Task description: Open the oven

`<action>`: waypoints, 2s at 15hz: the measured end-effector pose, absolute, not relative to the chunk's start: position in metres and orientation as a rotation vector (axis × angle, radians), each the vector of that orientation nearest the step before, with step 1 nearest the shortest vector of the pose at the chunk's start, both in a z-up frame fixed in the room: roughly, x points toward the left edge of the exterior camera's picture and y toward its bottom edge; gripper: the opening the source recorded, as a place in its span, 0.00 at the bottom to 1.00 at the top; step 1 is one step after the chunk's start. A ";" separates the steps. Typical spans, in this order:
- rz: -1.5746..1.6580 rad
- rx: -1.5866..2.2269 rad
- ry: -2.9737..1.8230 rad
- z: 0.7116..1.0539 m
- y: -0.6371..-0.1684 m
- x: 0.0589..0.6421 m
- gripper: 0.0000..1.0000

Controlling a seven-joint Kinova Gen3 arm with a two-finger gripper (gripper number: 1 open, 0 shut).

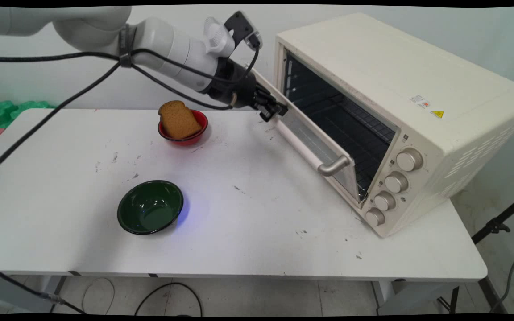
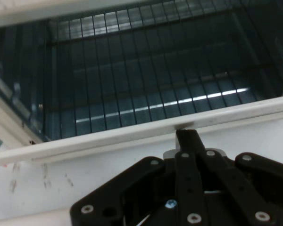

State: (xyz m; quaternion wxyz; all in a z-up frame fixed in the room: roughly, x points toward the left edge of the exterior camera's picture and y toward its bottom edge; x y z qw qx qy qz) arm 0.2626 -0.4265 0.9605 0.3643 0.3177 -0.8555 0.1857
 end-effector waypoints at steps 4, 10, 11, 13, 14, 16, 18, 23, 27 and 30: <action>0.474 0.831 -2.213 0.951 -0.423 0.268 0.00; 0.465 0.862 -2.225 0.934 -0.417 0.279 0.00; 0.463 0.868 -2.226 0.931 -0.415 0.281 0.00; 0.460 0.880 -2.228 0.925 -0.412 0.286 0.00; 0.458 0.885 -2.228 0.923 -0.411 0.288 0.00; 0.454 0.904 -2.228 0.917 -0.406 0.294 0.00; 0.447 0.924 -2.226 0.910 -0.401 0.301 0.00; 0.431 0.963 -2.220 0.898 -0.388 0.316 0.00; 0.418 0.987 -2.214 0.888 -0.381 0.329 0.00; 0.406 1.000 -2.206 0.877 -0.377 0.339 0.00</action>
